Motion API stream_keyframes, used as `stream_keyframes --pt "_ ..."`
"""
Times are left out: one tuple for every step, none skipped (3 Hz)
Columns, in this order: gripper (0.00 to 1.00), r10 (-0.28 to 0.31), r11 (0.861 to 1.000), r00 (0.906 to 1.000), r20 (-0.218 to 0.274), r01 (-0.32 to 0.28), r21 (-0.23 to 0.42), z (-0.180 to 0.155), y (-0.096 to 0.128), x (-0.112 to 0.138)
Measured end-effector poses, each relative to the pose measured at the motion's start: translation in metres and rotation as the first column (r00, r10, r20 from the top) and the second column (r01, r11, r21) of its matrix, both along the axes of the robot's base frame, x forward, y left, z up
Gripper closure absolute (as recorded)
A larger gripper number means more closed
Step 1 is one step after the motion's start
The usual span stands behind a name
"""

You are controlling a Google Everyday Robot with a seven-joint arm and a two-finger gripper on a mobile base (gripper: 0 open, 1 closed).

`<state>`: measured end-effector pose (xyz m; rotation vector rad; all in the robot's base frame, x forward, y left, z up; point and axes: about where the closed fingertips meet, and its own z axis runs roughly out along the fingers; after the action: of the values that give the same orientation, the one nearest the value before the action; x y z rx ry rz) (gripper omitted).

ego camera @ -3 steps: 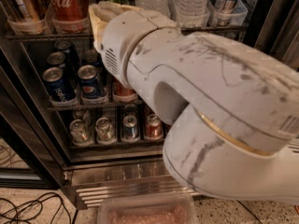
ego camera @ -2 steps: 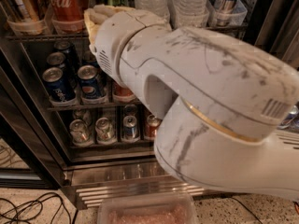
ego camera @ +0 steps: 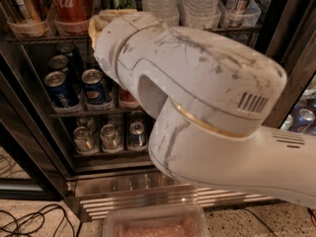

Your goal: Pick green can from top shelf of fridge

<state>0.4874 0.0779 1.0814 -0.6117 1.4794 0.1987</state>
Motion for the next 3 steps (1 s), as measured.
stream_keyframes --pt "0.29 -0.030 0.999 0.9982 0.051 0.032 -0.043 -0.009 0.000 0.024" --pt "0.29 -0.046 0.998 0.9972 0.058 0.049 -0.044 -0.006 -0.009 0.023" --pt "0.47 -0.060 0.997 0.9962 0.063 0.063 -0.044 -0.004 -0.017 0.023"
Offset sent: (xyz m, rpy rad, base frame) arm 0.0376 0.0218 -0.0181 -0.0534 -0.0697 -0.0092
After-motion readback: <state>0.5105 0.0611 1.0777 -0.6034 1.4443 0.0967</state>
